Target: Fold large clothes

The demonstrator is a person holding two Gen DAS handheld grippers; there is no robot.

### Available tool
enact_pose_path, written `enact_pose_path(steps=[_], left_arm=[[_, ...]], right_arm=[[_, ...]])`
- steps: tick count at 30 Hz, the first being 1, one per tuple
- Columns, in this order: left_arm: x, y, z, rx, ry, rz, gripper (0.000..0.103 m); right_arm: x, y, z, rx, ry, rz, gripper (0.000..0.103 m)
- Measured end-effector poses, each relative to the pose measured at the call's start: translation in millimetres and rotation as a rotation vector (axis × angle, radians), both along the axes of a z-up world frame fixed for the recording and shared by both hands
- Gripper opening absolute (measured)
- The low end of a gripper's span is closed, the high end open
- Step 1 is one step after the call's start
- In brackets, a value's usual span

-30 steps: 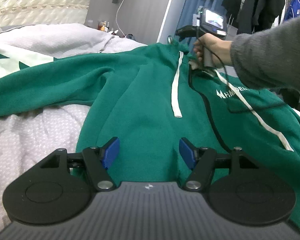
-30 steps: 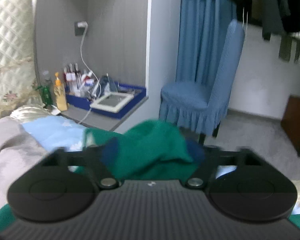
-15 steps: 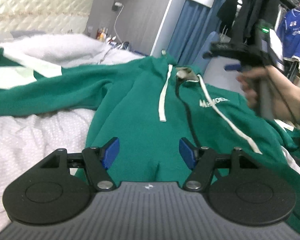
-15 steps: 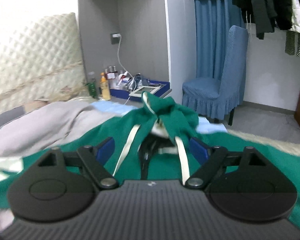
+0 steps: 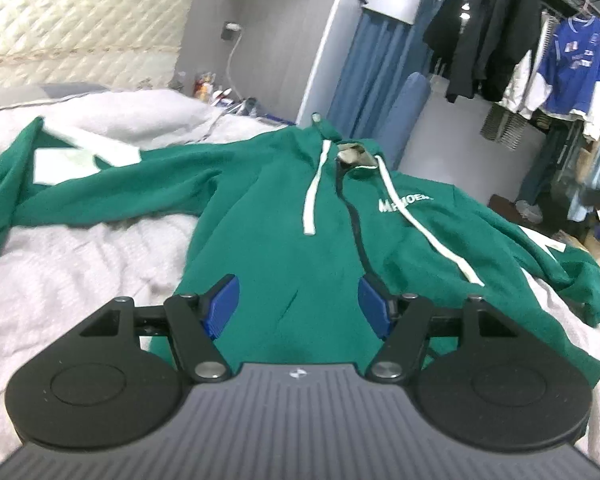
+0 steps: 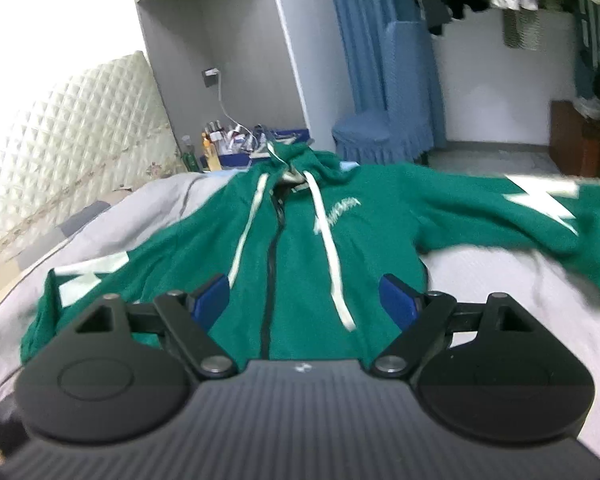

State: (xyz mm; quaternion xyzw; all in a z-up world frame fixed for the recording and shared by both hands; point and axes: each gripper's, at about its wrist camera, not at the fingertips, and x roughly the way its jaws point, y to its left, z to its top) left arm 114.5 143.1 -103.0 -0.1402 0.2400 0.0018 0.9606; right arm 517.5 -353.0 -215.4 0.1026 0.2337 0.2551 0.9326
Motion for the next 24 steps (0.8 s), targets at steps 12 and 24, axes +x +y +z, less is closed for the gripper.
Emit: enact_pose_path(steps=[12, 24], left_arm=[[-37.6, 58.3, -16.1, -0.220, 0.183, 0.254, 0.071], [-52.8, 56.8, -36.4, -0.356, 0.278, 0.290, 0.071]], right_arm=[[17.0, -71.9, -105.3, 0.280, 0.523, -0.108, 0.083], [32.4, -70.4, -135.5, 0.375, 0.618, -0.060, 0.066]])
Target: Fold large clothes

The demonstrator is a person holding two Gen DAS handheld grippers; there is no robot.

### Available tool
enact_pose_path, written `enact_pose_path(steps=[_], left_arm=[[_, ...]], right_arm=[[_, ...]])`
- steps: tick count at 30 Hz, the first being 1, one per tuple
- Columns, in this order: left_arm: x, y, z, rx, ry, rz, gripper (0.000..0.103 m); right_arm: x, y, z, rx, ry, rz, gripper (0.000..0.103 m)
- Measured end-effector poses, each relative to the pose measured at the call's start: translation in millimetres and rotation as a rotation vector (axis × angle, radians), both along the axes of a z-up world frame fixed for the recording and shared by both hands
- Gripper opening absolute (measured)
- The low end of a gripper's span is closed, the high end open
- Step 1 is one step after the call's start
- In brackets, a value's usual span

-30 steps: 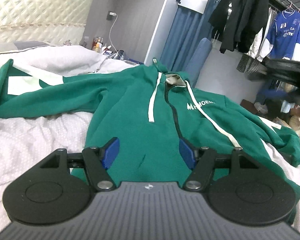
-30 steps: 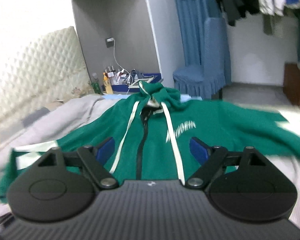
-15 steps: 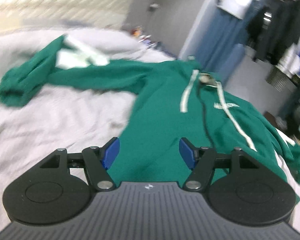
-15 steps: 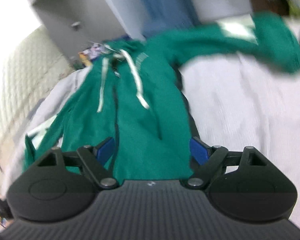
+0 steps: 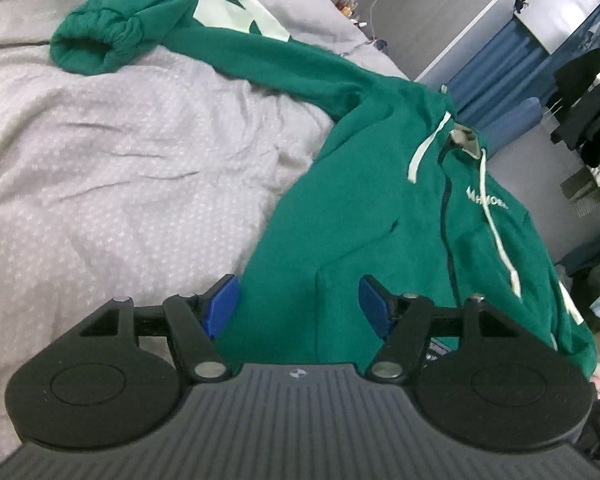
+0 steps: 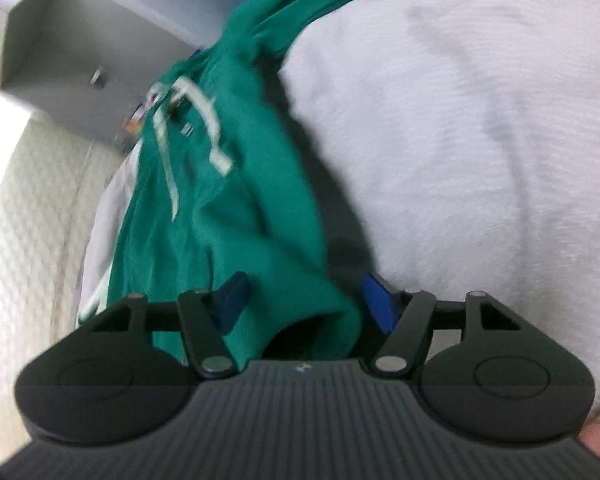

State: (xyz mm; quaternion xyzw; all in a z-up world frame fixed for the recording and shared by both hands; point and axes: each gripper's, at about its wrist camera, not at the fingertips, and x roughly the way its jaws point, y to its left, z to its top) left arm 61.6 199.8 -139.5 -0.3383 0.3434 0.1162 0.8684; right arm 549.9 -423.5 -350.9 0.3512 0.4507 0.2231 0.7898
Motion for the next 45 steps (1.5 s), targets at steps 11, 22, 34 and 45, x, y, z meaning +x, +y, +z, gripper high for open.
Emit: enact_pose_path(steps=[11, 22, 34, 45], left_arm=[[2.1, 3.5, -6.0, 0.001, 0.050, 0.022, 0.071], [5.5, 3.0, -9.9, 0.000, 0.064, 0.012, 0.071], [13.8, -7.4, -13.1, 0.033, 0.082, -0.042, 0.079], [20.6, -31.0, -14.9, 0.079, 0.100, -0.161, 0.080]], right_arm=[[-24.1, 1.9, 34.7, 0.097, -0.234, 0.099, 0.037], [-17.6, -44.2, 20.5, 0.099, -0.116, -0.191, 0.033], [9.9, 26.0, -7.1, -0.134, -0.003, 0.038, 0.069], [3.3, 51.4, -6.1, -0.222, -0.106, 0.137, 0.032]])
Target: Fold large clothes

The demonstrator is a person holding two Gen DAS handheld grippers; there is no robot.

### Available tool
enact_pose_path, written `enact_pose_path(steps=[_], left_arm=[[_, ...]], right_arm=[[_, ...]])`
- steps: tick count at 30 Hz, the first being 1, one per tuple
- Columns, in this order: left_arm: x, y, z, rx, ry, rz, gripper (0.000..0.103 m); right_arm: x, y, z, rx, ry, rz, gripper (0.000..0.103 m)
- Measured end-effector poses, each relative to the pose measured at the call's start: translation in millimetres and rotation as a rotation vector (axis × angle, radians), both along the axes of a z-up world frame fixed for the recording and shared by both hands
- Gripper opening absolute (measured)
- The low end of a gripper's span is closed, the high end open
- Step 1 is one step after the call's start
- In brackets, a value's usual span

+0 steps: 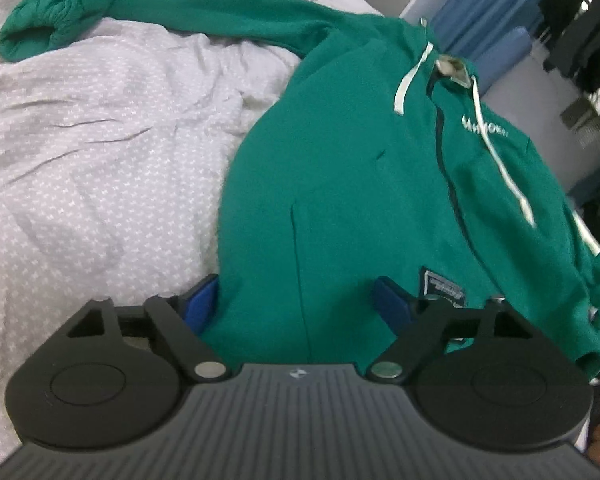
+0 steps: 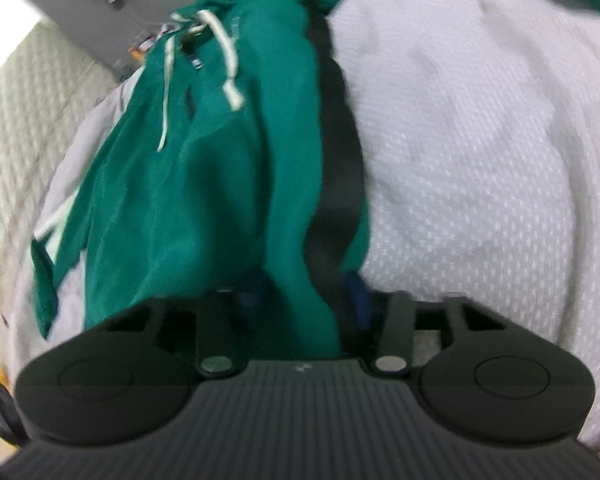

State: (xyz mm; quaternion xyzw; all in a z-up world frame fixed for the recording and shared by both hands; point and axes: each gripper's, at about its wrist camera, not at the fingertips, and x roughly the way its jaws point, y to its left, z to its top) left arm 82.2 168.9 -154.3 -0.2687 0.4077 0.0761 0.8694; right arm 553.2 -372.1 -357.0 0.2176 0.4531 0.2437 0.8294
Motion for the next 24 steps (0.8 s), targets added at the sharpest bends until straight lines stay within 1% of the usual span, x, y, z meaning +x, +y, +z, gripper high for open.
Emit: enact_pose_path(steps=[1, 2, 3, 4, 6, 7, 8, 9, 12, 13, 14, 15, 17, 18, 20, 21, 24], left_arm=[[0.6, -1.4, 0.2, 0.011, 0.004, -0.003, 0.079], [1.2, -1.7, 0.5, 0.013, 0.005, -0.003, 0.069], [1.9, -0.5, 0.5, 0.012, 0.007, -0.004, 0.057], [1.9, 0.3, 0.9, 0.014, 0.006, -0.002, 0.052], [-1.5, 3.1, 3.3, 0.006, -0.011, 0.003, 0.029], [-5.1, 5.2, 6.9, -0.007, -0.032, 0.007, 0.024], [-8.5, 7.4, 11.4, -0.010, -0.051, 0.012, 0.017], [-14.7, 11.7, 18.4, -0.012, -0.080, 0.024, 0.015], [-35.9, 32.2, 35.3, -0.092, -0.165, 0.066, 0.012], [-41.7, 36.9, 40.4, -0.107, -0.184, 0.076, 0.011], [-49.0, 41.8, 46.2, -0.119, -0.206, 0.089, 0.006], [-55.7, 46.5, 51.2, -0.134, -0.222, 0.106, 0.006], [-65.1, 53.3, 56.5, -0.189, -0.247, 0.130, 0.006], [-68.3, 55.4, 58.0, -0.199, -0.250, 0.142, 0.006], [-71.3, 55.3, 60.5, -0.171, -0.229, 0.165, 0.006], [-71.1, 55.1, 59.9, -0.160, -0.212, 0.177, 0.006], [-64.6, 55.4, 51.3, -0.128, -0.134, 0.200, 0.007]], right_arm=[[-3.3, 2.0, 3.7, -0.009, -0.025, 0.012, 0.024], [-7.6, 0.7, 6.8, -0.015, -0.047, 0.015, 0.019], [-11.1, 0.1, 10.8, -0.017, -0.071, 0.017, 0.016], [-13.2, -1.9, 15.2, -0.013, -0.091, 0.015, 0.013], [-19.9, -10.3, 23.8, 0.007, -0.126, 0.002, 0.011], [-25.8, -17.2, 28.4, 0.016, -0.142, -0.005, 0.010], [-28.1, -22.0, 33.1, 0.027, -0.155, -0.017, 0.010], [-29.0, -27.1, 37.8, 0.037, -0.164, -0.032, 0.010], [-37.7, -48.8, 52.8, 0.050, -0.197, -0.084, 0.009], [-41.2, -55.9, 58.2, 0.047, -0.211, -0.094, 0.009], [-43.6, -59.7, 62.1, 0.039, -0.223, -0.101, 0.009], [-46.5, -65.0, 65.4, 0.031, -0.229, -0.112, 0.009], [-47.1, -69.3, 65.1, 0.021, -0.220, -0.129, 0.009], [-47.4, -71.1, 64.5, 0.005, -0.213, -0.139, 0.009], [-46.5, -77.3, 60.6, -0.022, -0.175, -0.171, 0.009], [-44.8, -77.1, 59.4, -0.030, -0.153, -0.186, 0.009], [-35.7, -74.8, 42.9, -0.076, -0.086, -0.213, 0.009]])
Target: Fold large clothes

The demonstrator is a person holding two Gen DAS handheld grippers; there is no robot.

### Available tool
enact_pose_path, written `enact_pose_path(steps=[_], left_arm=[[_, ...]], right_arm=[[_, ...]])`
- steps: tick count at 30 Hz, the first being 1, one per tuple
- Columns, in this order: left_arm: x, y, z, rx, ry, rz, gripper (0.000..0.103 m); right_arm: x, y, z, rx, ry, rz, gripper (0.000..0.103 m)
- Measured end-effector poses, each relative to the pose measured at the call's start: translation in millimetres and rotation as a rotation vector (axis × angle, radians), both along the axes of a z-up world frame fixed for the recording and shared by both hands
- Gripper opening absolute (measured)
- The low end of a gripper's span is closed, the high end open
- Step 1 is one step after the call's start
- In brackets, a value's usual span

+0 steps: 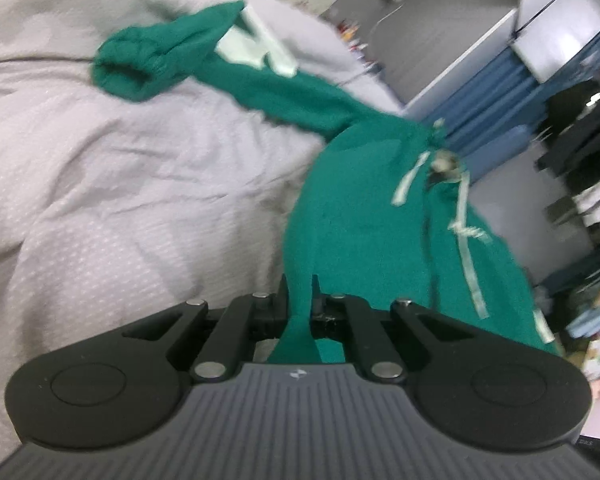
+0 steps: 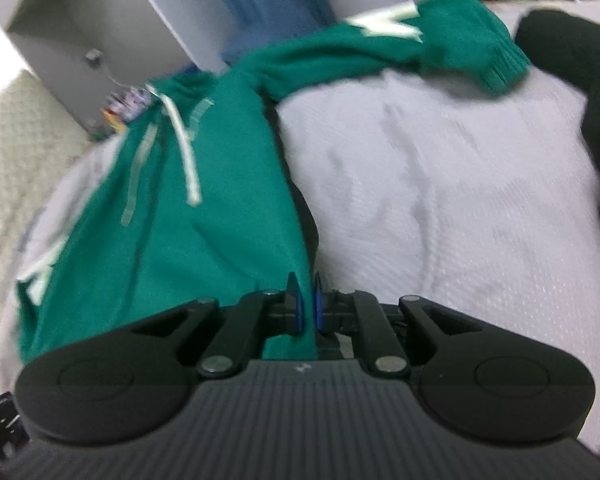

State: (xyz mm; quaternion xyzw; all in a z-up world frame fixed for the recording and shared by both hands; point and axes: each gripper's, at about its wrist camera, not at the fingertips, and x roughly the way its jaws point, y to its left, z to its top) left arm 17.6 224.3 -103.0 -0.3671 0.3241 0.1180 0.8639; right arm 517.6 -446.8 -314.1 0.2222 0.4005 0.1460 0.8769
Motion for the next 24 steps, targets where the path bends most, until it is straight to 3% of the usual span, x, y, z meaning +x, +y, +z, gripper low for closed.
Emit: enact_pose_path(steps=[3, 8, 10, 12, 17, 19, 22, 24], left_arm=[[7.4, 0.3, -11.3, 0.007, 0.073, 0.006, 0.007], [7.0, -2.3, -10.0, 0.019, 0.063, -0.015, 0.011], [7.2, -5.3, -5.2, 0.041, 0.069, -0.019, 0.027], [5.8, -9.6, 3.4, 0.091, 0.062, -0.013, 0.064], [1.6, -27.5, 33.8, 0.233, -0.033, -0.031, 0.072], [0.5, -39.2, 44.4, 0.285, -0.092, -0.058, 0.076], [1.7, -59.4, 52.9, 0.343, -0.164, -0.108, 0.078], [3.7, -73.0, 54.4, 0.363, -0.196, -0.143, 0.079]], right_arm=[[8.8, 4.7, -14.8, 0.000, 0.058, -0.001, 0.010], [8.1, -0.7, -13.4, 0.045, 0.057, 0.001, 0.014], [4.8, -5.2, -8.6, 0.068, 0.044, -0.004, 0.016], [1.5, -7.9, -2.5, 0.073, 0.034, -0.019, 0.022], [0.9, -22.3, 9.6, 0.157, -0.016, -0.055, 0.064], [3.9, -24.5, 17.0, 0.175, -0.050, -0.044, 0.065], [10.4, -25.3, 31.9, 0.166, -0.122, -0.033, 0.080], [18.8, -23.9, 42.1, 0.138, -0.178, -0.002, 0.081]])
